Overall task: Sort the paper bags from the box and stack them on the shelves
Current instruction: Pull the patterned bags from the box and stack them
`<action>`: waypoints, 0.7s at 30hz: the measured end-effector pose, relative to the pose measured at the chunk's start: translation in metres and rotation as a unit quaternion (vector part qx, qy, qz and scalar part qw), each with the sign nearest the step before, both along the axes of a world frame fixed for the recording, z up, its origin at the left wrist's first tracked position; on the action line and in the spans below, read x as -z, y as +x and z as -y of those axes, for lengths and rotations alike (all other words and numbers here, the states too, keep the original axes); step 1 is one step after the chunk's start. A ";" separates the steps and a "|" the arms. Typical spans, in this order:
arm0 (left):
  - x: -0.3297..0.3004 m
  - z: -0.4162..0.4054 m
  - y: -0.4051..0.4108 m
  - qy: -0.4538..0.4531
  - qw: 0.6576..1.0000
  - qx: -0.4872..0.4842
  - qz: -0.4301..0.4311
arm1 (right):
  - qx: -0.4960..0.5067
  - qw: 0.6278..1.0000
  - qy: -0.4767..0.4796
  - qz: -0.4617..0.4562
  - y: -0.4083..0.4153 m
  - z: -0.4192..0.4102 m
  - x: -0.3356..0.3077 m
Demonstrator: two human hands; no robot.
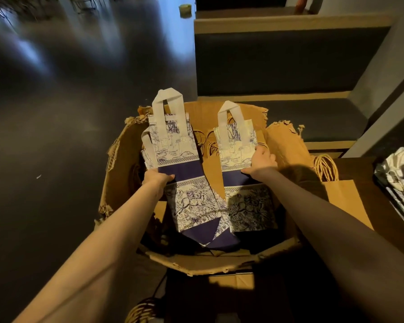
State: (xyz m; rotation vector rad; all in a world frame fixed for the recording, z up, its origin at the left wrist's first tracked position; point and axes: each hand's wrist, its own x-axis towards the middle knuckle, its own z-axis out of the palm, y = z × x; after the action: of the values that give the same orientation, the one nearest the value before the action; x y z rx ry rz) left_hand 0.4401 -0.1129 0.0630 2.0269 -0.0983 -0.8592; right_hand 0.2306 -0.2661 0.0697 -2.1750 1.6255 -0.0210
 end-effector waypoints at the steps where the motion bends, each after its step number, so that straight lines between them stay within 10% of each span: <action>1: 0.000 0.000 0.001 0.003 1.000 -0.003 0.002 | 0.019 1.000 -0.015 0.000 0.002 0.001 0.002; 21: -0.006 0.000 -0.018 0.022 0.997 -0.008 0.069 | 0.039 0.986 0.079 0.142 0.018 0.005 0.022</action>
State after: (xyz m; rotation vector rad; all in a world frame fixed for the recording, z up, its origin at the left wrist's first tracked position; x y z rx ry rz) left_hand 0.4220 -0.1132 0.0687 2.1233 -0.1410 -0.7171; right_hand 0.2487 -0.2708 0.0482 -1.8908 1.4934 -0.2086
